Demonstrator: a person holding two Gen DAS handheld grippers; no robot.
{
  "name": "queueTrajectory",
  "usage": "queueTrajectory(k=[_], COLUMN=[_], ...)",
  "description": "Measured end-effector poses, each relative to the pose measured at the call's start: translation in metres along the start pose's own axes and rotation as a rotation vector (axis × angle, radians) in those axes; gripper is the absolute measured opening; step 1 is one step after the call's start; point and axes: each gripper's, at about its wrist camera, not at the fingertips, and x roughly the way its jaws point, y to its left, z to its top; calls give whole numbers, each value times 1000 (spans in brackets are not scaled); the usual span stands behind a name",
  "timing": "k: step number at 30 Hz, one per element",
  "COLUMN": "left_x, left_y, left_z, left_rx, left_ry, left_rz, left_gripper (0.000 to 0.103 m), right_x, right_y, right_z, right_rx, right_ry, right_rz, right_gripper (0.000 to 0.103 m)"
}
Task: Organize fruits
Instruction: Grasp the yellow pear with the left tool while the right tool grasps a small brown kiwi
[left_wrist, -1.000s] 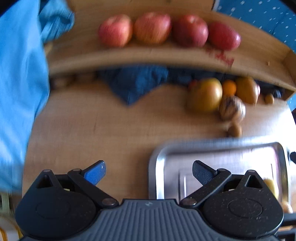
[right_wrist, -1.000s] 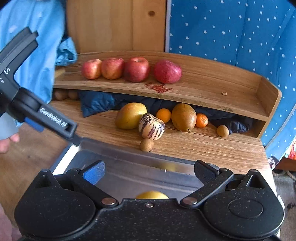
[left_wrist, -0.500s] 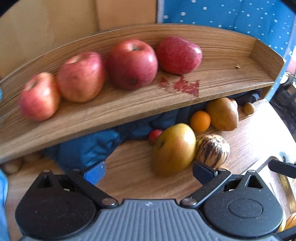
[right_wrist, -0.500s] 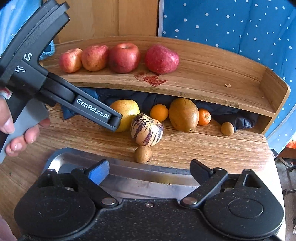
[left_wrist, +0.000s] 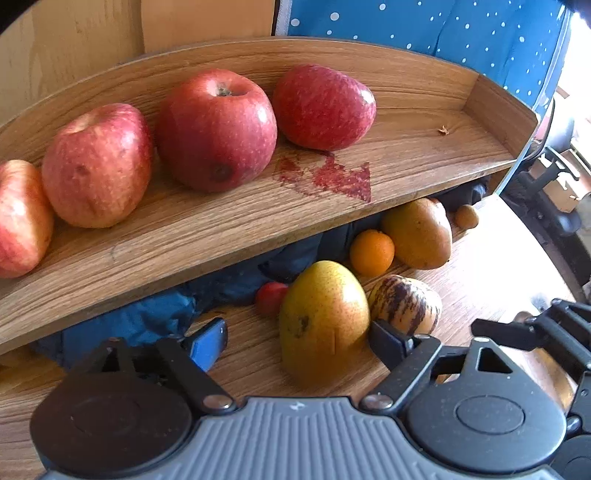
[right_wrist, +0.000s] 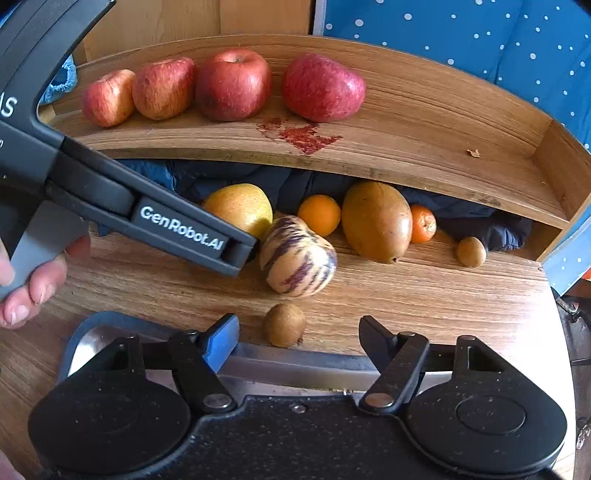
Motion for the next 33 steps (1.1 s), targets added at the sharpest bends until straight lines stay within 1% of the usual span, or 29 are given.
queueTrajectory(k=[5,7,10,12,17,22,24,33], left_x=[4,5,7,7,7,7,5,-12], left_y=[1,1,4,6,5,4,6,8], left_z=[4,5,6,6,5,4,1,-15], left_rx=[-14,-15,-19,-29,-38,-59,-70,-114], left_ry=[11,13,17,21,24,22,21,28], left_rz=[-49,-55,-71,-90,-124,-120,-116,-76], left_gripper=[76,76,74,71,57,56,56,56], right_x=[10,14,18,20,21,21,20,8], right_y=[3,3,4,4,8,9,7,1], right_z=[6,8,11,11,12,9,8,1], right_rx=[9,17,32,34,32,19,19,12], right_ry=[34,55,69,73,64,51,43,-5], right_rz=[-8,-11,-10,-8,0,2,7,35], right_gripper=[69,66,60,52,46,36,29,27])
